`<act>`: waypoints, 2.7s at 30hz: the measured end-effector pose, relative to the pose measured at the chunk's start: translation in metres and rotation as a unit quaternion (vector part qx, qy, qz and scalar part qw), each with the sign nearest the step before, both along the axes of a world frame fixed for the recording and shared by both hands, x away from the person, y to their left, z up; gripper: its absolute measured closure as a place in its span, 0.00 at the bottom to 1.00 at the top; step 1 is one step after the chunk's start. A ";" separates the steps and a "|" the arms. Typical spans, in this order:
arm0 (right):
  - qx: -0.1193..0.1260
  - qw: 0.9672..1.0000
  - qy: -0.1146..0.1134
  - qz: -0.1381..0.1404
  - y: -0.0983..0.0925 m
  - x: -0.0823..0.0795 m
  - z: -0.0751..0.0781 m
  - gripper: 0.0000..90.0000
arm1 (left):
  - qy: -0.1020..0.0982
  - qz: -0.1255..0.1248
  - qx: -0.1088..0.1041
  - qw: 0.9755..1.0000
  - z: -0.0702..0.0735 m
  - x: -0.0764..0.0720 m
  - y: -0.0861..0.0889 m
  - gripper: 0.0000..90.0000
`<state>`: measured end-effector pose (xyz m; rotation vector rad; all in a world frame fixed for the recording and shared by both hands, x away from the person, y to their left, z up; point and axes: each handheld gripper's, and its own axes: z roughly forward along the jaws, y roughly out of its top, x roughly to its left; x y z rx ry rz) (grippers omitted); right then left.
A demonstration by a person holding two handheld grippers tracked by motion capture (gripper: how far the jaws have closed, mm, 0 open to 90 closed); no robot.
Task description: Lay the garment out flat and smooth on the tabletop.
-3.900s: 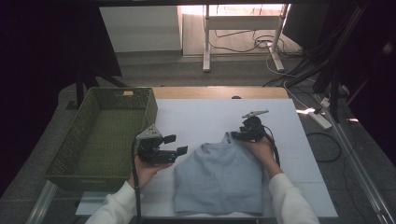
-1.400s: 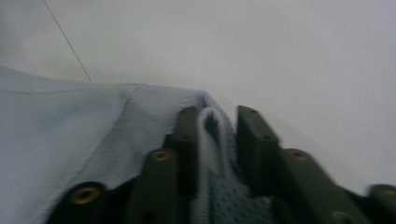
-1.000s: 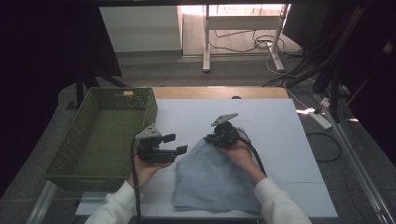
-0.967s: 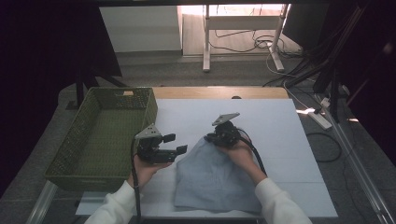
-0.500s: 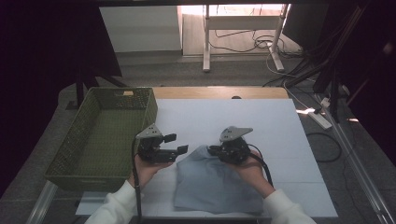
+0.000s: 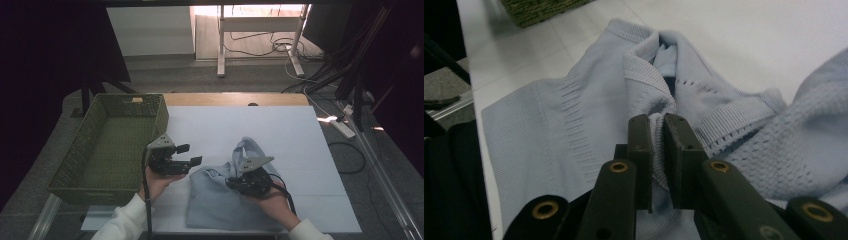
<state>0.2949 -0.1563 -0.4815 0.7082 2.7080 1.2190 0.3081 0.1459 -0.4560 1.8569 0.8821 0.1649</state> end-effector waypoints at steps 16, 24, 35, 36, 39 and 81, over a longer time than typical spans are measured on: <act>-0.018 1.000 0.025 0.005 -0.004 -0.005 -0.014 0.91 | 0.020 -0.007 0.015 1.000 -0.014 0.010 -0.014 0.31; -0.016 0.999 0.027 0.005 -0.005 -0.005 -0.014 0.90 | 0.049 -0.050 0.036 0.997 -0.024 0.027 -0.049 0.33; -0.015 1.000 0.022 0.006 -0.004 -0.007 -0.014 0.89 | 0.081 -0.135 0.089 0.984 -0.036 0.040 -0.101 0.33; -0.015 1.000 0.022 0.006 -0.004 -0.007 -0.014 0.89 | 0.083 -0.141 0.092 0.982 -0.037 0.041 -0.103 0.33; -0.017 1.000 0.022 0.005 -0.003 -0.008 -0.015 0.88 | 0.091 -0.158 0.104 0.978 -0.038 0.043 -0.109 0.34; 0.016 0.995 -0.053 -0.077 -0.021 -0.002 -0.004 0.51 | 0.052 -0.089 0.039 0.994 -0.012 0.071 -0.049 0.94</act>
